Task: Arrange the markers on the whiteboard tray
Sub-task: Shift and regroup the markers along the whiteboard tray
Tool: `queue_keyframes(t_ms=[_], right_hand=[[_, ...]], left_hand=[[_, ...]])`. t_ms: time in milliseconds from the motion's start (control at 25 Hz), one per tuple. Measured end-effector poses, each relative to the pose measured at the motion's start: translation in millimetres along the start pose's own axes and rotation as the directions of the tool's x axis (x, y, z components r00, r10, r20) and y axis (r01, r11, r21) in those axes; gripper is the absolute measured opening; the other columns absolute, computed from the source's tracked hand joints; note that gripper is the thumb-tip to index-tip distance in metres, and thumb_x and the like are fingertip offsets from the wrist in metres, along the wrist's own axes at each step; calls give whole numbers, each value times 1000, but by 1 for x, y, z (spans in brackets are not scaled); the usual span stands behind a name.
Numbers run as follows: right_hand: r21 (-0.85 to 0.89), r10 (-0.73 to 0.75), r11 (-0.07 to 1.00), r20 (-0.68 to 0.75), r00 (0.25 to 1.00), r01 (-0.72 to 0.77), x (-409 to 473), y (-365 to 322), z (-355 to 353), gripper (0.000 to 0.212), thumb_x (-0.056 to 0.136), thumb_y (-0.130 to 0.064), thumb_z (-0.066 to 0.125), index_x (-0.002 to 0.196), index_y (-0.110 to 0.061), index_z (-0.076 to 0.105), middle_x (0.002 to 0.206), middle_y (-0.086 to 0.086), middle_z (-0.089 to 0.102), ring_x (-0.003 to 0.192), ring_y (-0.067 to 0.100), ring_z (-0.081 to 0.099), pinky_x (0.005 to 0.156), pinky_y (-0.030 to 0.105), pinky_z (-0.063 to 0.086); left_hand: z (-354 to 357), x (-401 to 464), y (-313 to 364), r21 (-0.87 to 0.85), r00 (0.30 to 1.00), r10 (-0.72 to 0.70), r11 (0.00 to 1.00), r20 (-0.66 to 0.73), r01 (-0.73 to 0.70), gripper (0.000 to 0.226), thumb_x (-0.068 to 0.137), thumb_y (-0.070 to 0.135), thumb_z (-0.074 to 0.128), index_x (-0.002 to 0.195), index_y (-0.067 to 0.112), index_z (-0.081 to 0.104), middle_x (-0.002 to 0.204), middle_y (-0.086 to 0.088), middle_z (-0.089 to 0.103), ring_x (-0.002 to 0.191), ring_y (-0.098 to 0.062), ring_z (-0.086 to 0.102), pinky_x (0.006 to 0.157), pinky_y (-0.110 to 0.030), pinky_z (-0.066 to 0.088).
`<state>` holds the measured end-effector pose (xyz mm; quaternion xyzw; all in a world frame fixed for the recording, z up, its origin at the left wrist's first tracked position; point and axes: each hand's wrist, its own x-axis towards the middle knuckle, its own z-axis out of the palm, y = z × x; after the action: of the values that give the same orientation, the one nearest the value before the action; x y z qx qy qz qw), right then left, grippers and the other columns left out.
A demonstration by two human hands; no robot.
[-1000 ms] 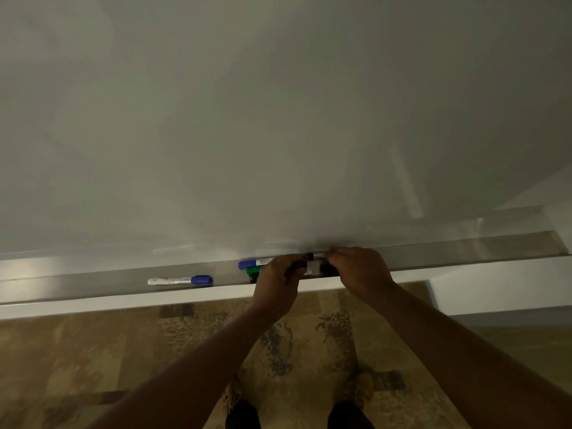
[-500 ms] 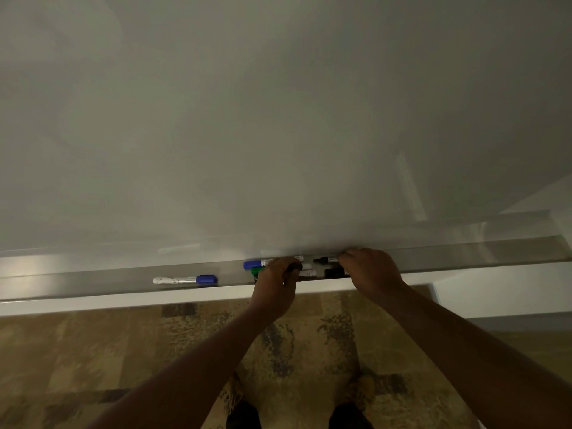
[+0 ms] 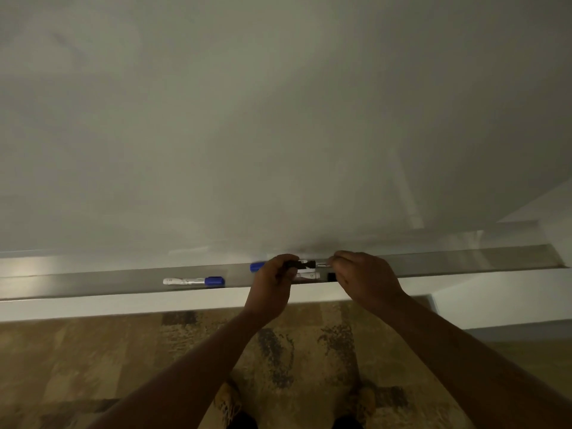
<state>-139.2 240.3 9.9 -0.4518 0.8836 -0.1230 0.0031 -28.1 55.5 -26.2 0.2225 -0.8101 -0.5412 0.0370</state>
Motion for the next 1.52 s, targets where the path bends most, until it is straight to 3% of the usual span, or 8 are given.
queue_keyframes(t_ms=[120,240,400,520,840,1120,1280,1520], right_hand=[[-30,-51,998,-53,997,49,2,-12,-2,23,78,-9,68,100,-16,71,101,1,73,77,24,66,57,35,55],[-32,-73,997,-177,981,69,4,-21,-1,22,82,-19,67,103,-19,67,99,-4,70,87,22,56,67,34,47],[78,-54,994,-245,968,75,9,-38,-3,24,94,-27,55,116,-20,57,109,0,60,98,22,52,78,36,45],[194,-51,975,-264,963,105,13,-52,-12,22,97,-28,50,114,-16,58,102,3,62,90,21,54,72,35,49],[112,-75,986,-354,932,121,12,-65,-24,20,95,-29,53,101,-16,67,76,-2,65,61,18,55,49,29,45],[131,-50,986,-339,939,100,14,-66,-25,22,95,-32,49,99,-19,66,72,-5,62,58,15,51,48,23,38],[163,-47,982,-278,960,96,13,-57,-12,22,96,-33,49,102,-19,65,78,-3,64,63,16,55,51,25,43],[256,-3,966,-117,993,33,15,-51,16,25,97,-28,50,114,-15,62,102,-1,56,79,15,56,62,27,50]], left_hand=[[-8,-5,6,-42,999,20,999,42,-19,19,99,16,54,108,29,65,103,7,72,96,-7,65,83,-24,52],[-20,-10,14,-112,999,35,993,32,-31,16,102,25,49,99,26,64,86,6,68,82,-17,63,74,-38,51],[-34,-17,34,-190,995,78,978,-66,-89,38,101,46,37,73,28,56,64,7,57,64,-17,57,63,-40,50],[-39,-18,48,-200,984,57,976,-167,-90,55,100,57,31,60,31,58,53,5,59,52,-11,59,49,-28,48],[-36,-18,55,-181,970,-34,983,-239,-10,60,92,59,29,49,24,51,46,-7,51,51,-34,59,47,-54,48],[-33,-14,54,-223,974,-45,975,-221,-6,56,94,48,31,52,14,49,45,-8,52,49,-37,57,44,-53,46],[-33,-12,46,-27,985,5,1000,-174,-10,63,99,49,27,59,6,46,49,-8,51,49,-30,53,48,-49,46],[-46,-19,8,194,988,49,981,-144,-20,49,102,54,26,73,23,52,68,3,57,63,-13,54,55,-31,41]])
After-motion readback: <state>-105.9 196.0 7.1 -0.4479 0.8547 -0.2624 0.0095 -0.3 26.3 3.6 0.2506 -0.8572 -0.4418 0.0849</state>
